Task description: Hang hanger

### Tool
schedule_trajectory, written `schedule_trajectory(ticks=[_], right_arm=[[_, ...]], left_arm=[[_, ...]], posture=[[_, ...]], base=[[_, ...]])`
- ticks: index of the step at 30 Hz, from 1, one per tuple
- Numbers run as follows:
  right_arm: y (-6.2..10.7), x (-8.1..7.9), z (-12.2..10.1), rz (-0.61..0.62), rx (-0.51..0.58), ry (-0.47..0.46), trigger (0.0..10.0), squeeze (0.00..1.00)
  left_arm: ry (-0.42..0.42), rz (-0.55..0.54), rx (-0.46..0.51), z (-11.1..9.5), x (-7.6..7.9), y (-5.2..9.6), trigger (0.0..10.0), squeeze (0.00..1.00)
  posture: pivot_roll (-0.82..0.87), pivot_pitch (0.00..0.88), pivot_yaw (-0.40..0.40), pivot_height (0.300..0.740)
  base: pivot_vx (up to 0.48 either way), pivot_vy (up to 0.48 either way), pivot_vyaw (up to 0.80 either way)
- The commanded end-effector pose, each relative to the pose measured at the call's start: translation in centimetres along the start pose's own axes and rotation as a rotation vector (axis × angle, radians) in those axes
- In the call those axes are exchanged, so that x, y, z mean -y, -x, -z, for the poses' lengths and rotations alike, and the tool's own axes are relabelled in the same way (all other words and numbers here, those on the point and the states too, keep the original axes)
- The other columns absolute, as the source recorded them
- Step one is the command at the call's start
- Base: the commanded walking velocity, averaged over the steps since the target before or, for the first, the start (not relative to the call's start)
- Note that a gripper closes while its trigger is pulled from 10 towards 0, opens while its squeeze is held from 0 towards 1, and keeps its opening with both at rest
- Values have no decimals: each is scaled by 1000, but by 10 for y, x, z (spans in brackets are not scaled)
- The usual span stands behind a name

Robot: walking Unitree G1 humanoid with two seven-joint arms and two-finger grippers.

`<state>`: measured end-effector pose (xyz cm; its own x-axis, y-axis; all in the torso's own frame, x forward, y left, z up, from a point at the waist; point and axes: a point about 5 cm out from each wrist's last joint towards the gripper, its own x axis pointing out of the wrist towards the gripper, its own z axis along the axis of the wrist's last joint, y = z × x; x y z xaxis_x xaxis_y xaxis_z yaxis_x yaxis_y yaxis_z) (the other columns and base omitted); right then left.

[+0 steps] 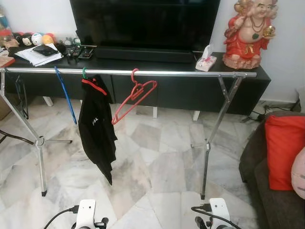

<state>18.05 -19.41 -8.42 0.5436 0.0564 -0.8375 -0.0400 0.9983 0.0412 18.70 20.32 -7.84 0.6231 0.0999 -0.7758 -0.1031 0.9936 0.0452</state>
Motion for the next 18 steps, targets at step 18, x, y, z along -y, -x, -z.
schedule_trajectory(ticks=[18], right_arm=[[0, 2, -1, 5, 13, -13, 10000, 0]], left_arm=[[61, -22, -30, 11, -4, 2, 10000, 0]], posture=[[-10, 0, -10, 716]], base=[[0, 407, 0]])
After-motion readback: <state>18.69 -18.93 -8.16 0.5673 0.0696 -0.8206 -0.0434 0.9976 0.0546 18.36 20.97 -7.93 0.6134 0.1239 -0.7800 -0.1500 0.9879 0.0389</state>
